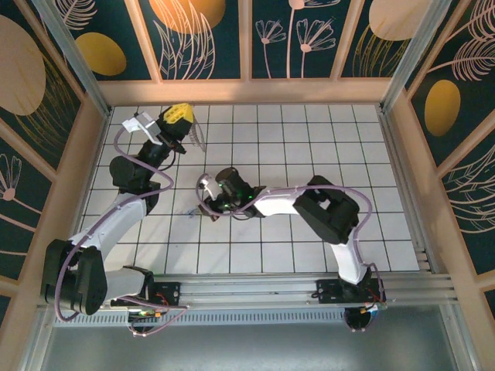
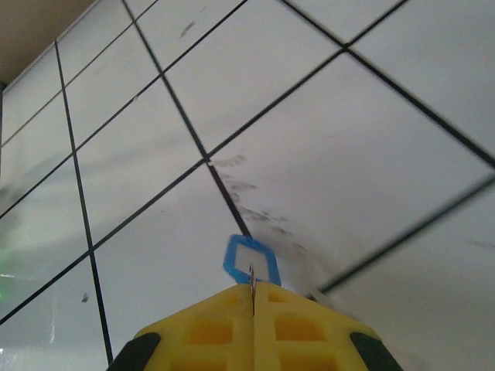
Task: Put the keys on the keyring
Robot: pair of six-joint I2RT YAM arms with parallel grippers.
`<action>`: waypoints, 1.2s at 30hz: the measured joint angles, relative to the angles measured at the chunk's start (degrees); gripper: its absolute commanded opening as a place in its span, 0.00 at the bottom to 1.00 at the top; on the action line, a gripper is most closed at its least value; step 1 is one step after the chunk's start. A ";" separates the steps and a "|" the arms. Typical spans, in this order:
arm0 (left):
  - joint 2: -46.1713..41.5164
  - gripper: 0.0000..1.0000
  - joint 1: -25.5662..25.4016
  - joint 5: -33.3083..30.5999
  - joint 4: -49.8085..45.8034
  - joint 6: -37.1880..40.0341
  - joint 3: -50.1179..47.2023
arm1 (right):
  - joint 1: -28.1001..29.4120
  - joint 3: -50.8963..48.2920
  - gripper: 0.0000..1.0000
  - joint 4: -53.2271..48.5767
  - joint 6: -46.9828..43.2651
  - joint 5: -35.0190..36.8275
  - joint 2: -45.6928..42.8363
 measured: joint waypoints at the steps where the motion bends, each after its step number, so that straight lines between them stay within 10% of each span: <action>1: -0.07 0.00 0.00 0.13 -0.04 -0.17 -0.11 | -0.61 -1.46 0.00 0.57 0.22 0.02 -1.33; 36: -6.60 0.00 -9.88 17.97 -22.75 6.23 -1.01 | -17.88 -29.40 0.00 3.52 2.08 11.06 -59.84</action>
